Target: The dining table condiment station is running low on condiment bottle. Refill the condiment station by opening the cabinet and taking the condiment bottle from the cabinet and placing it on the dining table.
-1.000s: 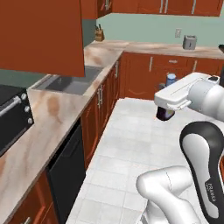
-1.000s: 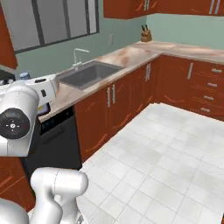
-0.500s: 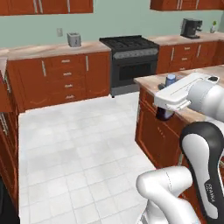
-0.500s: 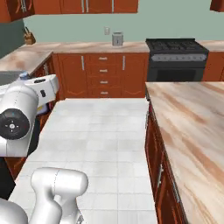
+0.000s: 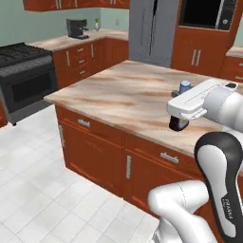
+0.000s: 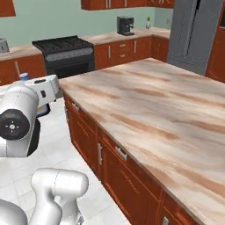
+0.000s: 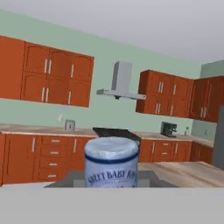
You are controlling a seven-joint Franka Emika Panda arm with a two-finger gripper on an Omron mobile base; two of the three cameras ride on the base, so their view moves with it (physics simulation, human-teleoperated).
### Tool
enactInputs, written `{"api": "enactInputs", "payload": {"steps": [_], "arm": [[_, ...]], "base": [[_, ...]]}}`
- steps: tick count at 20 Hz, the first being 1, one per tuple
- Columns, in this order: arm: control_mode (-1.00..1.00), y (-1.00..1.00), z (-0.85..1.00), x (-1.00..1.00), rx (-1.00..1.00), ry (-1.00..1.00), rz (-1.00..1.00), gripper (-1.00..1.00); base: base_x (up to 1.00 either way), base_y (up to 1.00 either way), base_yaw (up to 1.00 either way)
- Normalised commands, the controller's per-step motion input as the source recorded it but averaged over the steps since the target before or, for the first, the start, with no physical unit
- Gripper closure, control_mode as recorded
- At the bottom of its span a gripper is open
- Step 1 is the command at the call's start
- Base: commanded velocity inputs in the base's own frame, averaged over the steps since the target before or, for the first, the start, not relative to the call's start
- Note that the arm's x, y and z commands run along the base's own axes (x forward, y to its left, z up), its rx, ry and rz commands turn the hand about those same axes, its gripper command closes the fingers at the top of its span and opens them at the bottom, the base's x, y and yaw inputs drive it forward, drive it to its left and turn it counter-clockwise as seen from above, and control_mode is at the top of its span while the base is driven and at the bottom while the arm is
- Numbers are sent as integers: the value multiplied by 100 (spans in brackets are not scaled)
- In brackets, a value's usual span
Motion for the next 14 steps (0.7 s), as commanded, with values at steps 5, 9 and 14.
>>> {"api": "enactInputs", "payload": {"steps": [5, 9, 14], "arm": [[100, 0, 0, 0, 0, 0, 0, 100], [100, 0, 0, 0, 0, 0, 0, 100], [100, 0, 0, 0, 0, 0, 0, 100]], "base": [[-16, -4, -84], [-13, -1, -83], [-3, -27, -72]]}}
